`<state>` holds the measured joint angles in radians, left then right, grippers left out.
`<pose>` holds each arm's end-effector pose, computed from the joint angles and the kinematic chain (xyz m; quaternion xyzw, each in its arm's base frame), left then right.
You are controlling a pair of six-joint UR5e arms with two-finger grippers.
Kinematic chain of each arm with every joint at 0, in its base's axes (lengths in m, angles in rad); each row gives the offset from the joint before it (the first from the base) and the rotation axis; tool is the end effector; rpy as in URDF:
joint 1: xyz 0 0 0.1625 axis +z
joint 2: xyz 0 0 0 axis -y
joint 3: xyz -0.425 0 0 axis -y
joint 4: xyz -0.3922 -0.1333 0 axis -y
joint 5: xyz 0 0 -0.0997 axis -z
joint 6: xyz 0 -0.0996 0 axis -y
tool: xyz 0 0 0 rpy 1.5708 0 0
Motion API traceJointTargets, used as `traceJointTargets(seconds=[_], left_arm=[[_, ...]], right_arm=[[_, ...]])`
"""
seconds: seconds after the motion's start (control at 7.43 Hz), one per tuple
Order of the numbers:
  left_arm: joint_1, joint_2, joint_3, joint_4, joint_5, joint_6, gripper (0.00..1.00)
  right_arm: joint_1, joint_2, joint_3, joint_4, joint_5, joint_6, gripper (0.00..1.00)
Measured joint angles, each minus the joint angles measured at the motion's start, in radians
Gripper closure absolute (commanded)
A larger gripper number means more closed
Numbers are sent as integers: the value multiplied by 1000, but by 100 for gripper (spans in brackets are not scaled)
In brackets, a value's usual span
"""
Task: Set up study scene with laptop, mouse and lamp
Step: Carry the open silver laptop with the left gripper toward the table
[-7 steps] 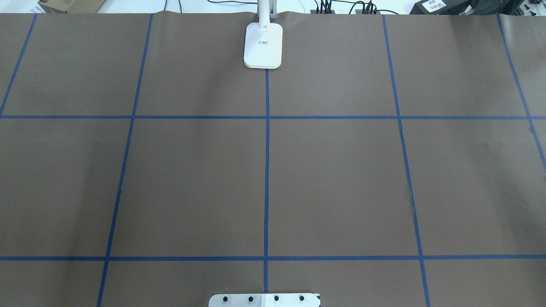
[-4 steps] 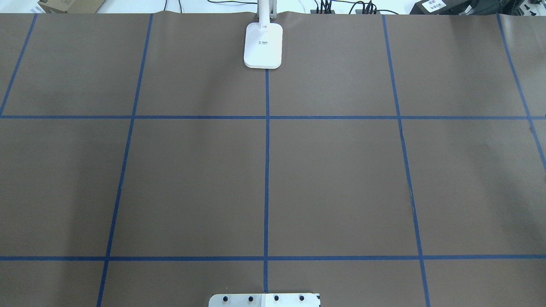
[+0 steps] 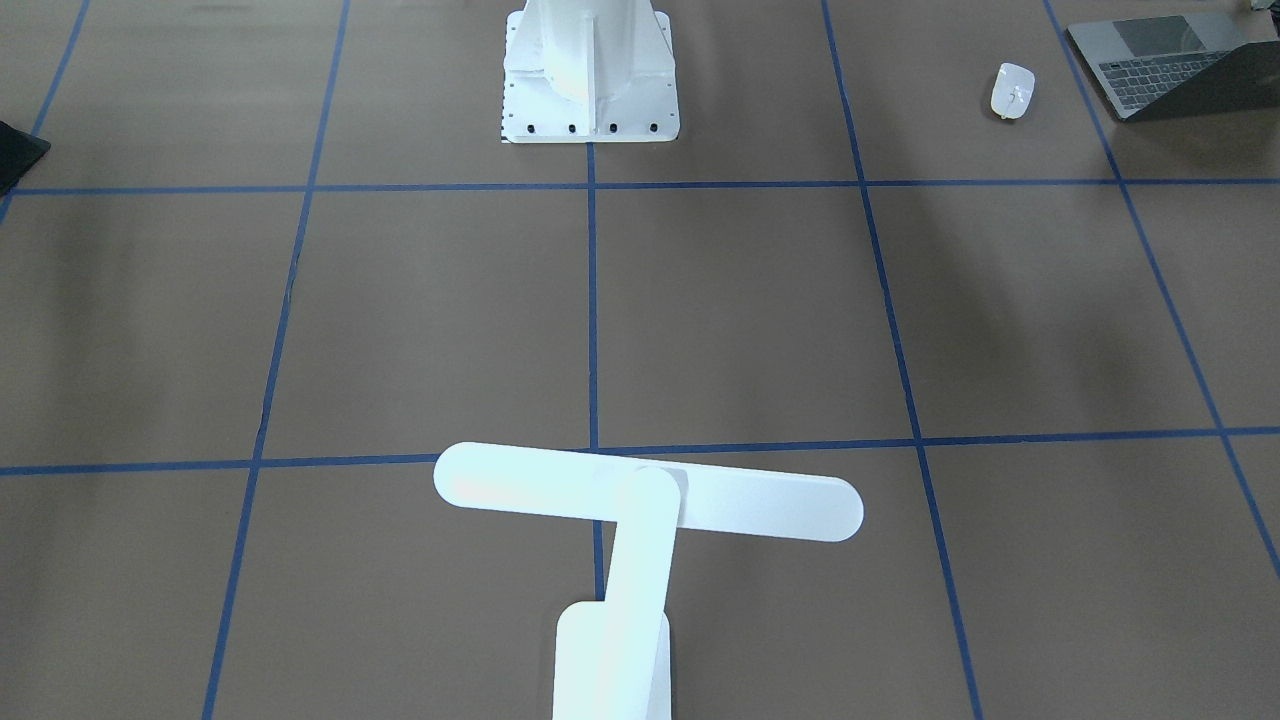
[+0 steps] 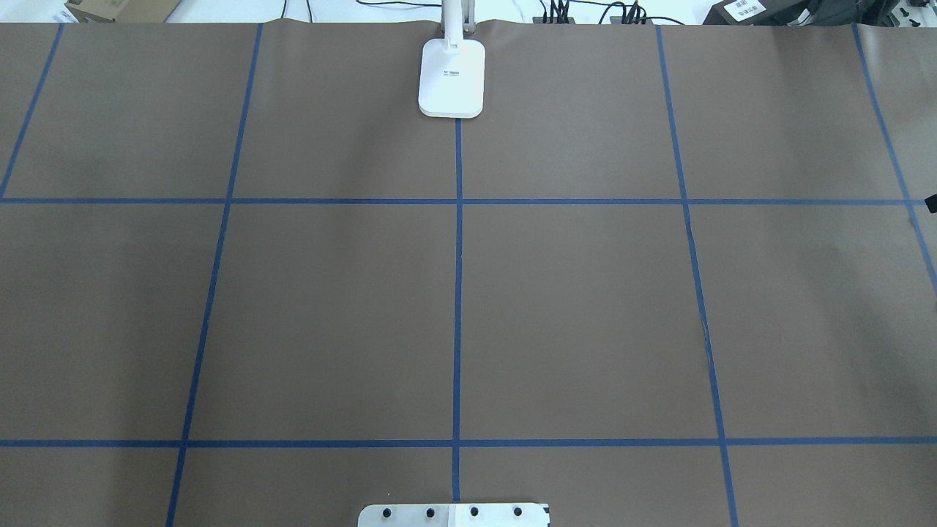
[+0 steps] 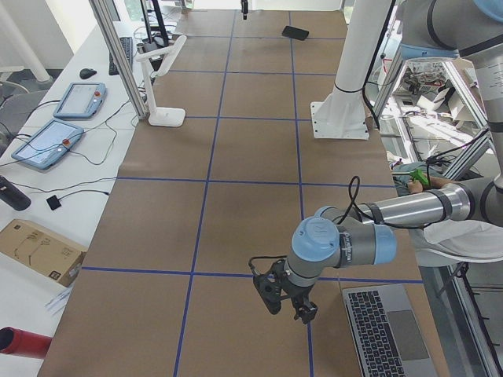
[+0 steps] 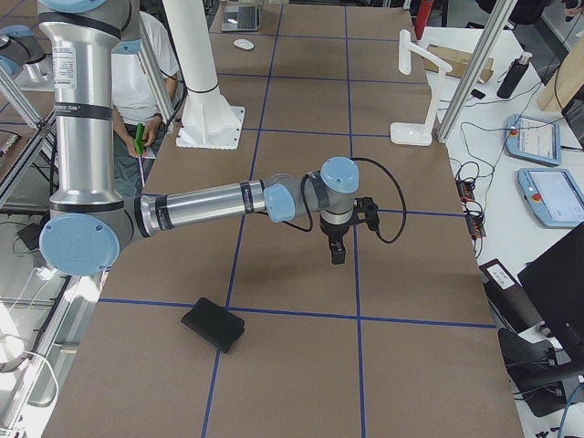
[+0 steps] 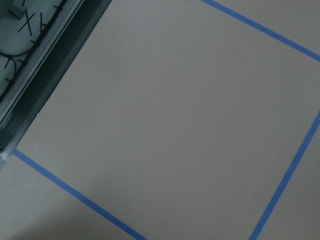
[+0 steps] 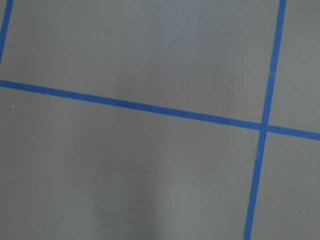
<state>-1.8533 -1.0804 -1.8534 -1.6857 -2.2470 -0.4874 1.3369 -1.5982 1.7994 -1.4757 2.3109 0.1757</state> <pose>-0.1450 -0.2450 0.7049 -0.0775 0.3251 -0.3681 0.8676 -0.0491 -0.4915 0.5502 0.0620 -0.3782 -0.0802 0.9202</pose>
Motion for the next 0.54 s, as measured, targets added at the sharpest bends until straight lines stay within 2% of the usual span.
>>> traceJointTargets(seconds=[0.27,0.54], left_arm=[[-82,34,-12,45,3,-78,1],[-108,55,-10,51,15,-219,1]], right_arm=[[-11,2,8,1,-2,-4,0],[-21,-1,6,44,-5,-1,0]])
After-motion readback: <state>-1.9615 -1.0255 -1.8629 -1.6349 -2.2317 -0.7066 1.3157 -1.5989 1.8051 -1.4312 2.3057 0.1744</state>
